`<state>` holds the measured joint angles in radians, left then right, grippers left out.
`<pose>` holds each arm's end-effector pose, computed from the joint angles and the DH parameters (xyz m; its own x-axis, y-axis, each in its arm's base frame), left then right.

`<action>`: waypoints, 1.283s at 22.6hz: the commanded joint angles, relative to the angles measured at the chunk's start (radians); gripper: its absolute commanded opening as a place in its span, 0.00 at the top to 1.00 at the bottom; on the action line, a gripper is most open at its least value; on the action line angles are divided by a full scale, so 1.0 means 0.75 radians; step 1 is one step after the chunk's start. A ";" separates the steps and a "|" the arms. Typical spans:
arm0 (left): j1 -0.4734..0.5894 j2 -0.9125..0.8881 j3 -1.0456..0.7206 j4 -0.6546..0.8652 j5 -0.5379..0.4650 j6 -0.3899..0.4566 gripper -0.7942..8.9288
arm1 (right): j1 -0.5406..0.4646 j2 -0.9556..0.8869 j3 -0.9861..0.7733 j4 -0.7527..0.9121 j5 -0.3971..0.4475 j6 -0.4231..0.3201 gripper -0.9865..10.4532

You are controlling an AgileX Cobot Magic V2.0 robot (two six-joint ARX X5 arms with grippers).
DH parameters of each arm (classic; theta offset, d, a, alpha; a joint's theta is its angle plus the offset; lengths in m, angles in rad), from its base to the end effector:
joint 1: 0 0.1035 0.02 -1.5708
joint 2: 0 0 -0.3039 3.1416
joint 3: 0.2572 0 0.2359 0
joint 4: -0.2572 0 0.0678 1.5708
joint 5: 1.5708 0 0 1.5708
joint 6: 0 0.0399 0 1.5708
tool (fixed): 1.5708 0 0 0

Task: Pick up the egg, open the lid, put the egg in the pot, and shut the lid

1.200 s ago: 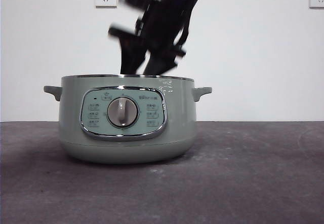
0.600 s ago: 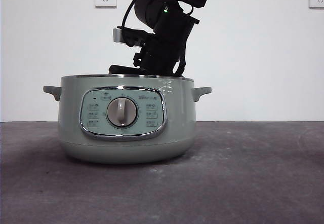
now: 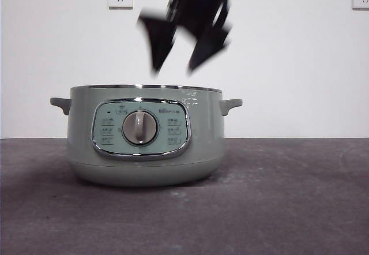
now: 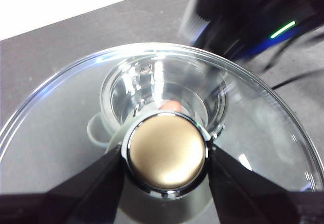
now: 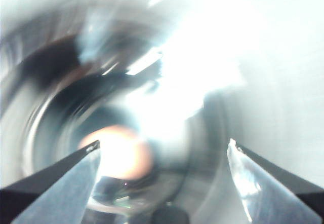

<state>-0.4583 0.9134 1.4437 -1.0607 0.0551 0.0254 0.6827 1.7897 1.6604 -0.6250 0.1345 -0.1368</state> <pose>0.0830 -0.0434 0.4568 0.7481 -0.4305 -0.5051 0.4957 0.8685 -0.0059 0.3123 0.2471 0.3567 0.6449 0.3516 -0.6786 -0.6167 0.7638 -0.1904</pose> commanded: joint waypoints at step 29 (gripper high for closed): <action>-0.020 0.946 0.026 0.741 0.077 0.037 0.93 | -0.101 -1.119 -0.004 -0.525 0.107 0.091 0.55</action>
<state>-0.4690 1.6333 1.4441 -0.5491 0.1081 0.0441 0.6083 0.9512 1.6604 -1.0222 0.2127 -0.0818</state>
